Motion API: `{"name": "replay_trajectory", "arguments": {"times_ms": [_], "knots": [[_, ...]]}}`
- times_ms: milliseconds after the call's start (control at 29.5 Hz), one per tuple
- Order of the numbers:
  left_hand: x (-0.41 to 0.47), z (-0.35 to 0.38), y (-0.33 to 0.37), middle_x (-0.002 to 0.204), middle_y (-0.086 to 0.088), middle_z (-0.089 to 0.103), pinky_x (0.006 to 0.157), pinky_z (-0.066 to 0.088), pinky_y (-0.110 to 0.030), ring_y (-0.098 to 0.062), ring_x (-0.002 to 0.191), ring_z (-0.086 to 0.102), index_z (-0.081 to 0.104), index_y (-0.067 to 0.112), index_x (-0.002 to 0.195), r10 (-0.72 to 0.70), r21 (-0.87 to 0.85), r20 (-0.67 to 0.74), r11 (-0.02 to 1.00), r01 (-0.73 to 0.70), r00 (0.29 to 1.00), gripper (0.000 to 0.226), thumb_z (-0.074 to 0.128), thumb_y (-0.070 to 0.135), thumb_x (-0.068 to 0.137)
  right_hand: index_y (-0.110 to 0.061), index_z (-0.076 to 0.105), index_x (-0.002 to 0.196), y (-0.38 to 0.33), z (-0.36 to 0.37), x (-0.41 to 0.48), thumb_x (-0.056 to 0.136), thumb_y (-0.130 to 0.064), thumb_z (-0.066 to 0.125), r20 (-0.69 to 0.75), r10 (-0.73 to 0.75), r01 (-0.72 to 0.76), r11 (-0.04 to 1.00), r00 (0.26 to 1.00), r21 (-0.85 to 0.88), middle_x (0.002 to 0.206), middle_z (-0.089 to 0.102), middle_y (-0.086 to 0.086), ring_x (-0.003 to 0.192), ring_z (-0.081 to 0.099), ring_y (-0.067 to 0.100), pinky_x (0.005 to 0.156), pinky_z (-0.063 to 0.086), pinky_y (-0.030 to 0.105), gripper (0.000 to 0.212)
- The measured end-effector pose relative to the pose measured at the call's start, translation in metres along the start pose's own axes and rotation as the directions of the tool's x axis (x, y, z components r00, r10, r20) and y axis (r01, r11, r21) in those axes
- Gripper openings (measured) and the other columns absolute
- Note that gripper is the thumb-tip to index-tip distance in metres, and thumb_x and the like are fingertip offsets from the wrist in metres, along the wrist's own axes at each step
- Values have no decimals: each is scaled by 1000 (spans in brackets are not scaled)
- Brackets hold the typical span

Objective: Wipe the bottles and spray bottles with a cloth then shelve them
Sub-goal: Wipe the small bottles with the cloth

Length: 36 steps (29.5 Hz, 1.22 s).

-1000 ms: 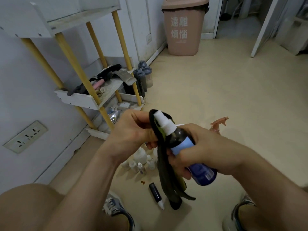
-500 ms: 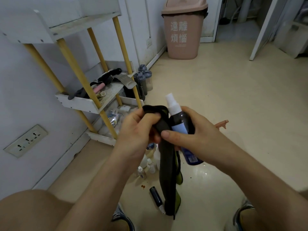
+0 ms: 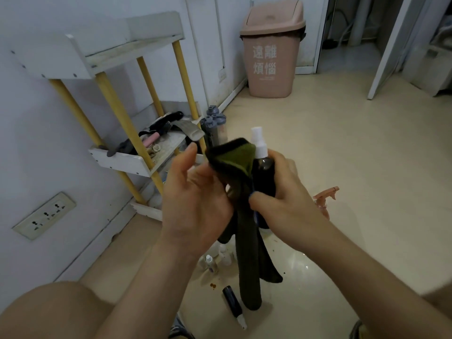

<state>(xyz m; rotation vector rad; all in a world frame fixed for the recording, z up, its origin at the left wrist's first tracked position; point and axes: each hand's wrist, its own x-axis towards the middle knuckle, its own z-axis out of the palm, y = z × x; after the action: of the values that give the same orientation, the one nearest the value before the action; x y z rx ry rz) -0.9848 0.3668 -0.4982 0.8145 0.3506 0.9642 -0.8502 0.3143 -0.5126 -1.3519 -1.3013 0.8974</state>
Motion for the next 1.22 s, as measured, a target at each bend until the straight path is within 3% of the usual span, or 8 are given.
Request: {"name": "replay_trajectory", "arguments": {"times_ms": [203,440,644,745,847,915,1050,1220], "knots": [[8,5,-17,96,-9,74,72,58,-28,-21,93,71,78,9,86,161,154,-108,978,-143,981,20,62,19,79,-45,57,118,-2,-3,6,77,-9,79,-123,-205,203,979,971,-25,108,62,-7,103,60,6,81,54,19,59],[17,-2,-11,92,6,71,76,57,-27,-13,93,68,70,21,94,413,456,-28,816,-356,910,32,78,9,66,-29,66,113,-1,19,0,87,6,64,-181,-226,269,925,957,268,100,74,-15,98,69,4,80,55,19,43],[21,9,-22,86,-6,72,69,58,-28,-18,81,72,66,11,98,203,392,-306,917,-71,930,39,74,42,78,-15,53,137,0,29,8,84,-7,46,-124,-315,318,948,941,-1,121,66,0,117,61,17,97,52,43,53],[21,3,-16,90,-12,74,67,60,-30,-23,82,73,68,8,98,107,356,-313,934,12,944,32,61,37,86,-25,45,144,-3,20,11,78,-14,42,86,-250,264,931,964,-254,153,32,-18,146,24,8,116,29,47,66],[22,-5,-8,84,-8,72,64,58,-32,-23,79,71,65,6,100,139,407,-265,913,-20,954,21,62,24,91,-31,63,123,-12,-1,21,89,-1,47,-123,-229,239,968,966,74,130,64,-5,123,50,-5,98,49,25,49],[21,-7,-1,88,-12,66,72,56,-38,-27,84,66,61,3,100,125,359,-157,931,-61,980,22,68,17,84,-32,61,126,-6,-14,34,97,-9,48,-223,-49,110,956,974,270,123,67,-2,112,60,5,97,52,35,39],[17,-2,14,88,-11,63,70,56,-35,-24,82,64,55,3,101,128,335,89,930,-151,988,35,67,10,69,-45,74,92,0,-7,39,91,-71,32,126,204,-220,966,971,134,102,73,-7,104,66,12,104,45,41,49],[31,7,29,85,-3,70,74,57,-32,-20,85,70,66,11,98,369,547,-205,811,-206,907,20,67,27,86,-27,70,107,-12,5,36,78,-71,39,390,172,-268,941,905,206,106,75,0,100,71,17,95,53,35,61]]}}
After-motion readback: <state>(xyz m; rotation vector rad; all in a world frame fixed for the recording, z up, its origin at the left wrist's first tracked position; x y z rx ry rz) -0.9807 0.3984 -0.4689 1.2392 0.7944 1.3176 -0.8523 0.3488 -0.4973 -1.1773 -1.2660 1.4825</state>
